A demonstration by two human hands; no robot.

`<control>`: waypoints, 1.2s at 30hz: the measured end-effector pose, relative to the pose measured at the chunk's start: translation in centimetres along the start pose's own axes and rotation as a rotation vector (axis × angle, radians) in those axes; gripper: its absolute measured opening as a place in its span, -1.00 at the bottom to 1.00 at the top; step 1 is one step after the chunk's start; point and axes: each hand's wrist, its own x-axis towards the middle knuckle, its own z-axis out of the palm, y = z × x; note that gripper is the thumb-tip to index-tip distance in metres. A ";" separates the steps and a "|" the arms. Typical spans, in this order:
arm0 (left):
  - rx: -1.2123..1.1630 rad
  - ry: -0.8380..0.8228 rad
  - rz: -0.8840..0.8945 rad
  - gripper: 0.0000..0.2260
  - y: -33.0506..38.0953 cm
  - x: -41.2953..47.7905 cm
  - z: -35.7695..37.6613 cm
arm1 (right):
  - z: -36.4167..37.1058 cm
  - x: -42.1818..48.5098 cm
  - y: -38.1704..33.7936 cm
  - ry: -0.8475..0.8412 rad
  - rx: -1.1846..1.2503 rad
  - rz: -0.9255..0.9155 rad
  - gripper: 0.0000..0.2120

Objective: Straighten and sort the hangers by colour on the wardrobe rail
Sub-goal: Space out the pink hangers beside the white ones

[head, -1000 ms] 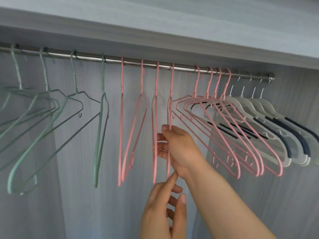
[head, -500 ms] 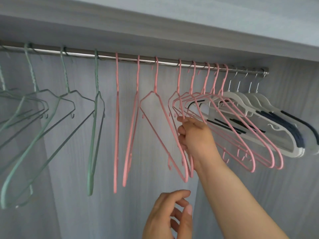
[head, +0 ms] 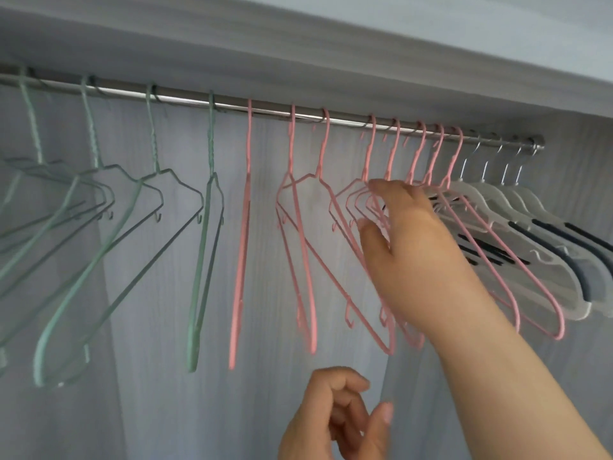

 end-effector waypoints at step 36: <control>0.355 0.140 0.394 -0.78 3.2 1.8 -5.4 | 4.2 4.6 -3.2 -0.481 -0.077 0.181 -0.61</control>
